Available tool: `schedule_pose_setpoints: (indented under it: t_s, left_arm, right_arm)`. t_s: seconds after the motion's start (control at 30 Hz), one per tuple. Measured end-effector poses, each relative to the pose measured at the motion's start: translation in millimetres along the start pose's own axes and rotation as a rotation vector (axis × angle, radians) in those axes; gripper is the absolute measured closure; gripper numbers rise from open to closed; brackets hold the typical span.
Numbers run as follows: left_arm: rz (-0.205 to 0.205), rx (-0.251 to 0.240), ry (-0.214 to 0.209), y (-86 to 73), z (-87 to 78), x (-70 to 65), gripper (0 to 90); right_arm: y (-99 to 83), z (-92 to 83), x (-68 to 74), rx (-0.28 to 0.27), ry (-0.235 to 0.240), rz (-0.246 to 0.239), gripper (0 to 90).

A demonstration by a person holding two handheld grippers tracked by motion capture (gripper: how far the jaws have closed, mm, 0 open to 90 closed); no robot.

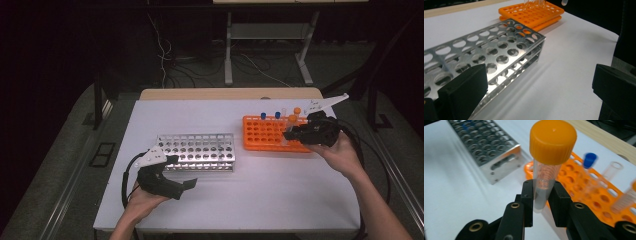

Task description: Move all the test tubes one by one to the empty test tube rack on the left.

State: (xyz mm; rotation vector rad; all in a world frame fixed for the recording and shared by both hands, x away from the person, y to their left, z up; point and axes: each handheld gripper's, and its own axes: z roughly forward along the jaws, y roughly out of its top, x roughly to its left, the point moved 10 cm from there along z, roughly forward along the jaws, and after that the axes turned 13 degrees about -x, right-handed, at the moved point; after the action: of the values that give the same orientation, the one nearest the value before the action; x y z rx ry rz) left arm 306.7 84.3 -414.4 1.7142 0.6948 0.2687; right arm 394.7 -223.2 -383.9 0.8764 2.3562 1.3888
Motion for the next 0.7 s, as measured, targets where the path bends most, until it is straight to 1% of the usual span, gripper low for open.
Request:
schedule_pose_setpoints:
  t_s: [0.17,0.33,0.4,0.43,0.47,0.5,0.53,0.7]
  left_arm:
    - [0.013,0.005,-0.012,11.1,5.6,-1.5,0.0]
    - [0.019,0.024,-0.038,18.3,13.2,-6.0,0.0]
    - [0.027,0.031,-0.045,21.1,17.0,-7.2,0.0]
    - [0.031,0.032,-0.047,22.8,18.9,-7.8,0.0]
    - [0.033,0.030,-0.049,24.8,21.0,-8.6,0.0]
    - [0.036,0.028,-0.052,26.8,22.8,-9.1,0.0]
    - [0.040,0.027,-0.056,28.7,24.7,-9.6,0.0]
    - [0.053,0.031,-0.070,38.4,35.2,-13.2,0.0]
  right_arm:
    - [7.3,2.3,20.0,0.019,0.047,-0.023,74.2]
    - [12.1,6.3,37.6,0.038,0.082,-0.045,74.2]
    - [14.1,8.9,43.3,0.043,0.094,-0.058,74.2]
    - [15.9,11.5,49.0,0.047,0.108,-0.065,74.2]
    - [15.9,11.5,49.0,0.047,0.108,-0.065,74.2]
    - [17.2,14.5,53.8,0.052,0.120,-0.075,74.2]
    - [17.2,14.5,53.8,0.052,0.120,-0.075,74.2]
    - [20.3,22.2,65.4,0.060,0.151,-0.092,74.2]
